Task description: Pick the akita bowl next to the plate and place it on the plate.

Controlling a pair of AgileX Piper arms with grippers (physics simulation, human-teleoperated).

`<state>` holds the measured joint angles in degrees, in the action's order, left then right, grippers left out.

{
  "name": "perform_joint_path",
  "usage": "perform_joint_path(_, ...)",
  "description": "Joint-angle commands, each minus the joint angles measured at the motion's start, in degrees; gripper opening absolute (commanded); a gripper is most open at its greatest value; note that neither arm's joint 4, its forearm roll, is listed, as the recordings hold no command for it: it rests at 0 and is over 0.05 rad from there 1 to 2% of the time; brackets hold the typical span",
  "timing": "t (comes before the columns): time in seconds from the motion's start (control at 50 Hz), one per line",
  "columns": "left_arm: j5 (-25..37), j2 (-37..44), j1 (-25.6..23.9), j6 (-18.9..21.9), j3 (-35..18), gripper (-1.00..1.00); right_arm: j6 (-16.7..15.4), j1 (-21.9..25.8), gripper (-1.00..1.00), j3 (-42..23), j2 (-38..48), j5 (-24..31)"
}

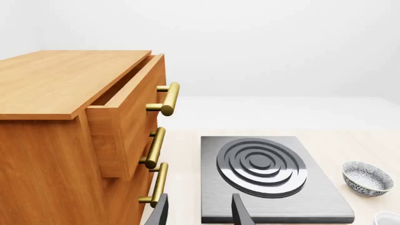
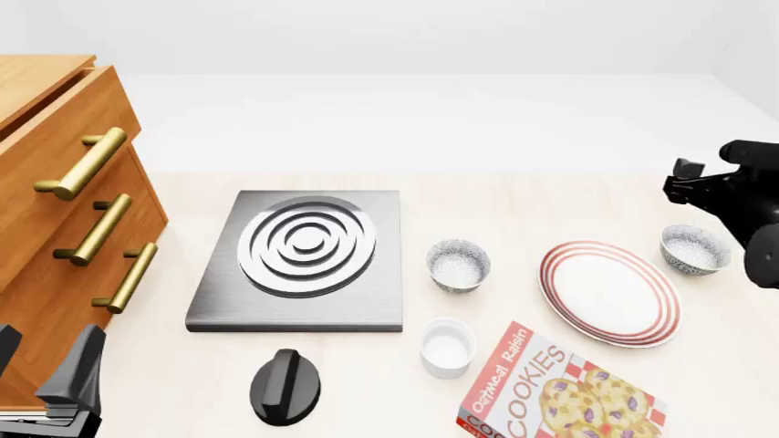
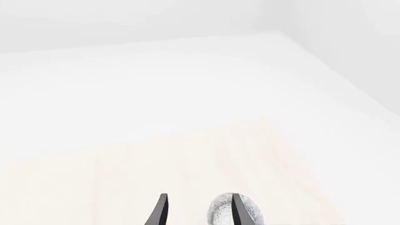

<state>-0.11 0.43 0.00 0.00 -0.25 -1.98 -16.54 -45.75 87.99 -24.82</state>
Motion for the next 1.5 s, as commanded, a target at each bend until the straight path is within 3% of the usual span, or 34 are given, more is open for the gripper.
perform_joint_path(0.02, 0.00, 0.00, 0.00, 0.00, 0.00, 1.00, 0.20, -1.32, 1.00, -0.44, 0.73, -0.03)
perform_joint_path(1.5, 0.00, 0.00, 0.00, 0.00, 0.00, 1.00, 2.50, -11.43, 1.00, -1.70, 5.96, -0.88)
